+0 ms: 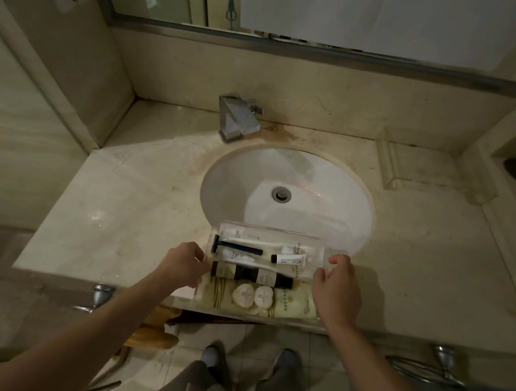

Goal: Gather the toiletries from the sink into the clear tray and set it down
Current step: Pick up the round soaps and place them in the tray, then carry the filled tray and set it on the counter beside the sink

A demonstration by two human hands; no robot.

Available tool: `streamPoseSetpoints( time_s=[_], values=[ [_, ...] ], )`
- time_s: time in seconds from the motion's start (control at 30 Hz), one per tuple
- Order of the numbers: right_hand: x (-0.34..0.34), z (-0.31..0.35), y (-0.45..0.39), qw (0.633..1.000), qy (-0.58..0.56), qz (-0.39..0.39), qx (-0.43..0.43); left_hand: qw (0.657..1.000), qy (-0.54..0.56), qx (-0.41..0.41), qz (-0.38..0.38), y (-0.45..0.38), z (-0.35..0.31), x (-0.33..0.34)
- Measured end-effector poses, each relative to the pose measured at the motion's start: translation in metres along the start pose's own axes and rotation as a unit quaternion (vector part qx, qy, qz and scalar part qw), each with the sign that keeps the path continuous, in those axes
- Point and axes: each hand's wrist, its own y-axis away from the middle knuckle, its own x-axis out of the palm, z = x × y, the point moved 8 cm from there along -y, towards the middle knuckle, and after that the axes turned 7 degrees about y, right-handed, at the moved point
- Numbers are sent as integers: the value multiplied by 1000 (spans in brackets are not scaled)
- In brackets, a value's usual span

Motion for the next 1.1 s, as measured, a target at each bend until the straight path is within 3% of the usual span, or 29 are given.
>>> streamPoseSetpoints(
  time_s=[0.13,0.23,0.53,1.1],
  values=[
    [7,-18,-3,998,-1,19,62,999,13,-43,27,0,10,4],
    [20,-21,-7,997,29,56,41,999,3,-34,32,0,8,6],
    [16,-31,-20,999,12,24,26,999,-39,11,14,-3,-11,11],
    [-80,-158,-106,990,-24,-69,120,989,-59,128,53,-30,-196,119]
  ],
)
